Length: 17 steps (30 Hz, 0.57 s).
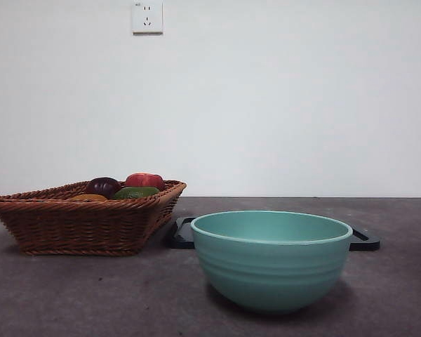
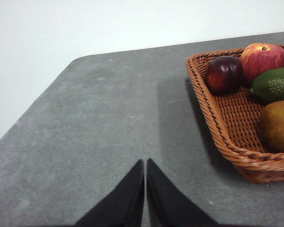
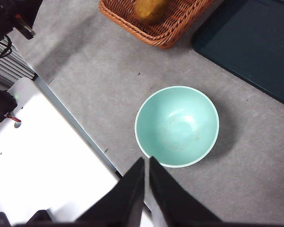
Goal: Pick up the wifruite, put it on the bowl, pick up the plate, put it on desk
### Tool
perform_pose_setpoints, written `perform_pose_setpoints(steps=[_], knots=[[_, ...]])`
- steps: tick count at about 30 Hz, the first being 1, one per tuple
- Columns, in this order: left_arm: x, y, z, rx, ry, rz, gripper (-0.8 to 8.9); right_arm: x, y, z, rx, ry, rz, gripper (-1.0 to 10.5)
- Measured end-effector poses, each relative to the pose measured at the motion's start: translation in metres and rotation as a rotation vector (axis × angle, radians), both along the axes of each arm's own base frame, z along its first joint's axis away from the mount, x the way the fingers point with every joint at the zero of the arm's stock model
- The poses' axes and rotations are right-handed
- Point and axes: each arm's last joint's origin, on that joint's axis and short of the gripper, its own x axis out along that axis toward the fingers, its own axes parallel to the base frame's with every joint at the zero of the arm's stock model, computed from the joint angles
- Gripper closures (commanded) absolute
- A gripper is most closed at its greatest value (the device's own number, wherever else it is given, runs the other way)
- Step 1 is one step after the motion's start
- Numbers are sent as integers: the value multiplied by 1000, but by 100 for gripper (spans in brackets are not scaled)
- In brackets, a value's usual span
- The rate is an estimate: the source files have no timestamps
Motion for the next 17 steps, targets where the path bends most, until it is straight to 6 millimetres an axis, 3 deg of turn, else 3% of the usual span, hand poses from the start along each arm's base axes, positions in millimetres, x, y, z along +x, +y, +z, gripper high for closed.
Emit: perform_pose_setpoints(steps=[8, 12, 17], knots=[[0, 0, 0, 0, 0, 0, 806, 3, -5, 4, 16, -82, -13, 942], [0, 0, 0, 0, 0, 0, 806, 10, -25, 10, 68, -321, -115, 942], [0, 0, 0, 0, 0, 0, 806, 12, -56, -2, 106, -569, -348, 942]])
